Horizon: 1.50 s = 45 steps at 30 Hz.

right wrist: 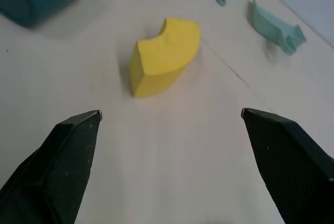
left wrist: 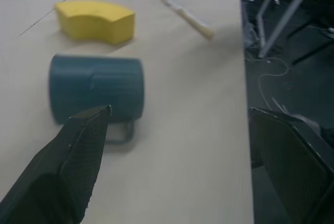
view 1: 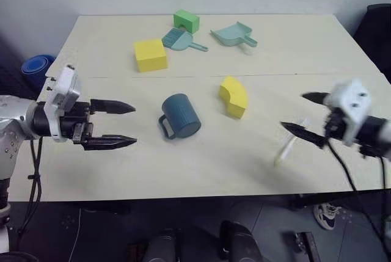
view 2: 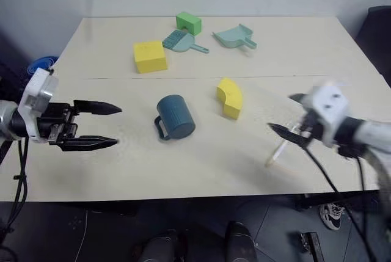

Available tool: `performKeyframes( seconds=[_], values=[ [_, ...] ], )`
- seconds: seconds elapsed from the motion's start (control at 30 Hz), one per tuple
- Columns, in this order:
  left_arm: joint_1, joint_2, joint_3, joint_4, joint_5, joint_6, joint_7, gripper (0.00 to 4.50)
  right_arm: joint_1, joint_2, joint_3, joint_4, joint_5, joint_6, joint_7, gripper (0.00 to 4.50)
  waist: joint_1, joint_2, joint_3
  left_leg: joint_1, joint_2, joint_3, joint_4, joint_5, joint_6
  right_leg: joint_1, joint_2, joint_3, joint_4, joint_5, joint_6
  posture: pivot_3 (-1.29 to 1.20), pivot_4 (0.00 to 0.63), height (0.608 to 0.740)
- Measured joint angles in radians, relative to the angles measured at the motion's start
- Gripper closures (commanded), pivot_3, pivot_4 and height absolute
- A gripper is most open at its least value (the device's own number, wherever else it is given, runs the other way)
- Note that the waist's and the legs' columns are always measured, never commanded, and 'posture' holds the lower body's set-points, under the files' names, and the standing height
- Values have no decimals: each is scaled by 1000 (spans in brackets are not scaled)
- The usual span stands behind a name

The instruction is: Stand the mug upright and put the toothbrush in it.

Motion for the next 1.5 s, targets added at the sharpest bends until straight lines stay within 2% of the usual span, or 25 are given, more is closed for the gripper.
performKeyframes(
  seconds=[0.17, 0.3, 0.43, 0.5, 0.53, 0.63, 0.67, 0.73, 0.93, 1.03, 1.17, 1.27, 1.33, 1.5],
  values=[
    [-142, -47, -121, -46, -6, 29, -2, 0, -175, 112, 331, 95, -264, -49, -103, 36, 3, 0, 0, -1, -1, -1, 1, 0, 0, 0, 0, 0, -1, 0, 0, 0, 150, 740],
    [-227, -101, -174, -35, 12, 28, 5, 0, -243, 221, 467, 238, -404, -75, -157, 36, -1, 0, 0, -3, 0, -1, 1, 0, 0, 0, 0, -2, -2, 0, 0, 0, 150, 740],
    [-264, -121, -189, -10, 22, 26, 19, 0, -290, 285, 534, 373, -514, -145, -202, 36, -8, 0, 0, -3, 0, -1, 1, 0, 0, 0, 1, -2, -2, 0, 0, 0, 150, 740],
    [-264, -125, -190, -3, 28, 24, 23, 0, -308, 313, 535, 427, -540, -176, -215, 36, -12, 0, 0, -3, 0, -1, 1, 0, 0, 0, 1, -3, -2, 0, 0, 0, 150, 740],
    [-264, -134, -190, -2, 33, 19, 28, 0, -330, 333, 536, 468, -559, -201, -225, 207, -16, 0, 0, -3, 0, -1, 1, 0, 0, 0, 1, -3, -2, 0, 0, 0, 150, 740],
    [-264, -144, -193, -2, 39, 17, 34, 0, -350, 349, 539, 521, -595, -247, -230, 843, -22, 0, 0, -3, 0, -2, 1, 0, 0, 0, 1, -3, -1, 0, 0, 0, 150, 740],
    [-265, -144, -193, -2, 42, 16, 34, 0, -352, 349, 537, 532, -610, -268, -232, 1340, -24, 0, 0, -3, 0, -3, 0, 0, 0, 0, 1, -3, -1, 0, 0, 0, 150, 740],
    [-266, -144, -193, -2, 45, 16, 35, 0, -353, 349, 532, 535, -621, -278, -233, 1824, -25, 0, 0, -3, 0, -3, 0, 0, 0, 0, 1, -3, -1, 0, 0, 0, 150, 740],
    [-286, -159, -197, 0, 55, 11, 40, 0, -315, 340, 488, 509, -628, -285, -225, 1824, -21, 0, 0, -3, 0, -4, 1, 0, 0, 1, 1, -3, -1, 0, 0, 0, 150, 740],
    [-299, -175, -202, 3, 60, 5, 41, 0, -257, 295, 429, 468, -628, -267, -226, 2330, -19, 0, 0, -4, 0, -4, 1, 0, 0, 1, 1, -4, -2, 0, 0, 0, 150, 740],
    [-310, -196, -217, 19, 77, -10, 38, 0, -194, 242, 312, 394, -608, -220, -223, 2330, -21, 0, 0, -4, 0, -4, 1, 0, 0, 0, 1, -4, -2, 0, 0, 0, 150, 740],
    [-318, -207, -233, 48, 96, -27, 32, 0, -182, 232, 227, 354, -543, -203, -188, 2854, -24, 0, 0, -3, 0, -3, 1, 0, 0, 0, 1, -3, -2, 0, 0, 0, 150, 740],
    [-343, -228, -248, 71, 101, -39, 27, 0, -190, 235, 229, 349, -533, -213, -173, 3368, -26, 0, 0, -3, 1, -2, 1, 0, 0, 0, 2, -3, -2, 0, 0, 0, 150, 740],
    [-369, -249, -248, 79, 118, -55, 24, 0, -208, 261, 308, 372, -575, -239, -171, 3368, -23, 0, 0, -3, 1, -2, 0, 0, 0, 0, 2, -2, -2, 0, 0, 0, 150, 740]
  ],
)
